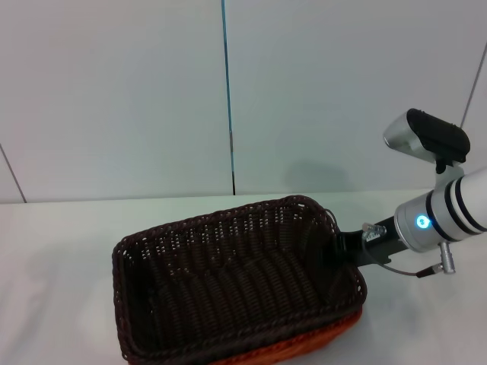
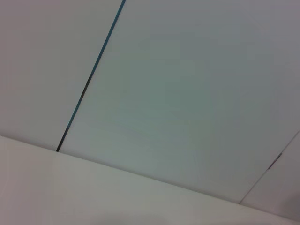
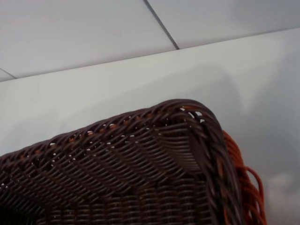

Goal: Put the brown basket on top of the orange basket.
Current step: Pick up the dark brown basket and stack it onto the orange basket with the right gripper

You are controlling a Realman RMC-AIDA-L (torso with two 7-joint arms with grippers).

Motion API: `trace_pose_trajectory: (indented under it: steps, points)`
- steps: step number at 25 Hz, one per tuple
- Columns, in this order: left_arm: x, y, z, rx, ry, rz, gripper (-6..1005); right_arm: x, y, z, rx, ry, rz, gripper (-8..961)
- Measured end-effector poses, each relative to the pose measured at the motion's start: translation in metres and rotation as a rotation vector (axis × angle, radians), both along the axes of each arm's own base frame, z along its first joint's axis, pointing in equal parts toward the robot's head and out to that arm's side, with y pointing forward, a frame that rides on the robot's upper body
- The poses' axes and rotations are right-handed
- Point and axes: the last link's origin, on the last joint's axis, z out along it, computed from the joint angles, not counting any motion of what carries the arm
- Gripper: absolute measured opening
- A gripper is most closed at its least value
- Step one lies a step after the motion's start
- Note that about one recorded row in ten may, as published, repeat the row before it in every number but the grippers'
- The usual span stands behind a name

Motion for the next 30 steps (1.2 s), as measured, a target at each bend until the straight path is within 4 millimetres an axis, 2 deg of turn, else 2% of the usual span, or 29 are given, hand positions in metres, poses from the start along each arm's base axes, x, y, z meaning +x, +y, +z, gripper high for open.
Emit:
trace_pose_trajectory:
  steps: [10, 18, 25, 30]
  points:
    - [0.0, 0.0, 0.0, 0.0, 0.002, 0.0, 855, 0.003, -0.003, 0.001, -0.014, 0.002, 0.007, 392]
    - [0.0, 0.0, 0.0, 0.001, 0.0, 0.0, 855, 0.004, -0.003, 0.012, -0.016, 0.006, 0.007, 511]
    - [0.0, 0.0, 0.0, 0.001, 0.0, -0.002, 854, 0.001, -0.005, 0.018, -0.034, 0.004, 0.016, 757]
    - [0.001, 0.0, 0.001, 0.001, -0.001, -0.001, 854, -0.001, -0.005, 0.028, -0.034, 0.01, 0.014, 792]
